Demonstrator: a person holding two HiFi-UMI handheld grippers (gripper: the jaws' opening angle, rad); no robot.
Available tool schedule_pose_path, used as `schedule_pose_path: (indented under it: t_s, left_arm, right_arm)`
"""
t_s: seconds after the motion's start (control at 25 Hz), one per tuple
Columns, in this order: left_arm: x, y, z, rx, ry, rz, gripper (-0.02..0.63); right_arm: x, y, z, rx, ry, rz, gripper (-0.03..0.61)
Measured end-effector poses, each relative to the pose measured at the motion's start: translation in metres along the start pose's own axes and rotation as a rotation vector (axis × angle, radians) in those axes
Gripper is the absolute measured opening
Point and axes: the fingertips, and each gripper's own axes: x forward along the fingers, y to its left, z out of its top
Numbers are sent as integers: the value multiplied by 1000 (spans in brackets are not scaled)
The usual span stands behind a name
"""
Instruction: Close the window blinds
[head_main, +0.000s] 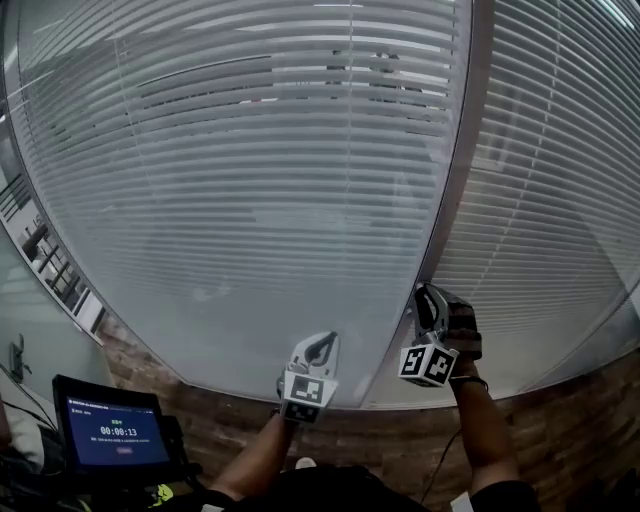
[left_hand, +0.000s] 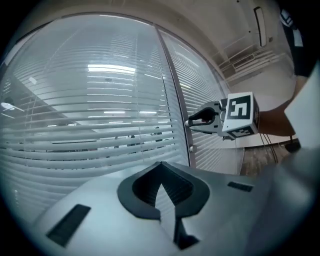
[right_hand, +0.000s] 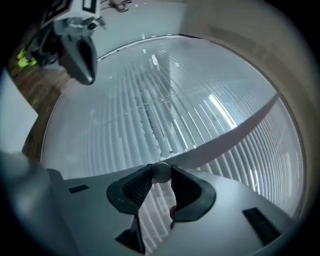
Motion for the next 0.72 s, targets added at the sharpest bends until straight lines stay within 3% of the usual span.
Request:
schedule_pose_path:
  t_s: [0.12, 0.24, 0.6, 0.72]
  left_arm:
    - [4, 1, 10, 13, -9, 5, 0]
    - [3, -1, 7, 14, -2, 1, 0]
    - [-1, -7, -1, -5, 12, -14, 0]
    - [-2, -4, -1, -15, 10, -8, 0]
  right_arm:
    - [4, -7, 1, -206, -28, 15, 124]
    - [2, -1, 1, -294, -39, 31, 124]
    - [-5, 7, 3, -267, -57, 32, 124]
    - [-14, 4, 11, -144, -120, 37, 127]
